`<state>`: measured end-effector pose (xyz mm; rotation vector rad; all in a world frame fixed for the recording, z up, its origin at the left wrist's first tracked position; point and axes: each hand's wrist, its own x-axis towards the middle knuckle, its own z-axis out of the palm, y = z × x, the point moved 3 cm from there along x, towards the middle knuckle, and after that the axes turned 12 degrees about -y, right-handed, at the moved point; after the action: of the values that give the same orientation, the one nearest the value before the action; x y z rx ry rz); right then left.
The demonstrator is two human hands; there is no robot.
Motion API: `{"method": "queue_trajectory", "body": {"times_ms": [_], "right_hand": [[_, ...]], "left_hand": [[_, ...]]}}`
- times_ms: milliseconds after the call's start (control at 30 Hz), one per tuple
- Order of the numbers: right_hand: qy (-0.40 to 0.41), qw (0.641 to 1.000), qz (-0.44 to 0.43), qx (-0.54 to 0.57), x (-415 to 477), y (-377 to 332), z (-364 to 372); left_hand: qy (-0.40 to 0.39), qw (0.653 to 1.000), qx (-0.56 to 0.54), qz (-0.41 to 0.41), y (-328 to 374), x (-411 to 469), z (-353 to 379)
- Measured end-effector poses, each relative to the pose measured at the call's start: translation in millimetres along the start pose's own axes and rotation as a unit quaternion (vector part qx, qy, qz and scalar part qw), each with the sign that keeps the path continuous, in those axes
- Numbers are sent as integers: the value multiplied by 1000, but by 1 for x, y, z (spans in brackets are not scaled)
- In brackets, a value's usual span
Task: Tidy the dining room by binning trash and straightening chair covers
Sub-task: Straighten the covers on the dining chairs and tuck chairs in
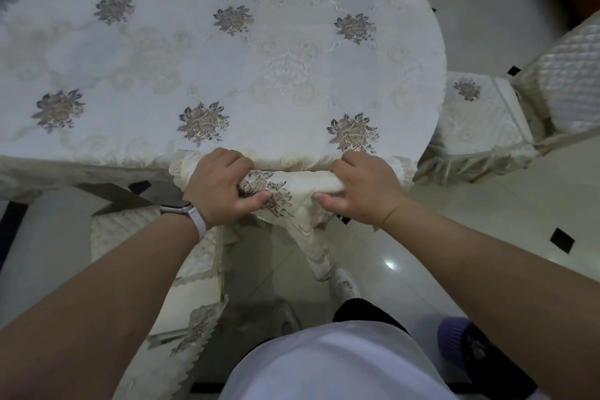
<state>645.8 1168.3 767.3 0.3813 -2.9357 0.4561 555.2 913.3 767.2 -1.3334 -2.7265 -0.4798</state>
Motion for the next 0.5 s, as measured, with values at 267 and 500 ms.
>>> {"method": "queue_trajectory", "body": {"times_ms": [267, 500], "right_hand": [[-103, 991, -81, 32, 6, -14, -16], [-134, 966, -219, 38, 23, -45, -18]], "left_hand": [[-21, 996, -5, -87, 32, -19, -16], [-21, 981, 45, -190, 77, -62, -30]]}}
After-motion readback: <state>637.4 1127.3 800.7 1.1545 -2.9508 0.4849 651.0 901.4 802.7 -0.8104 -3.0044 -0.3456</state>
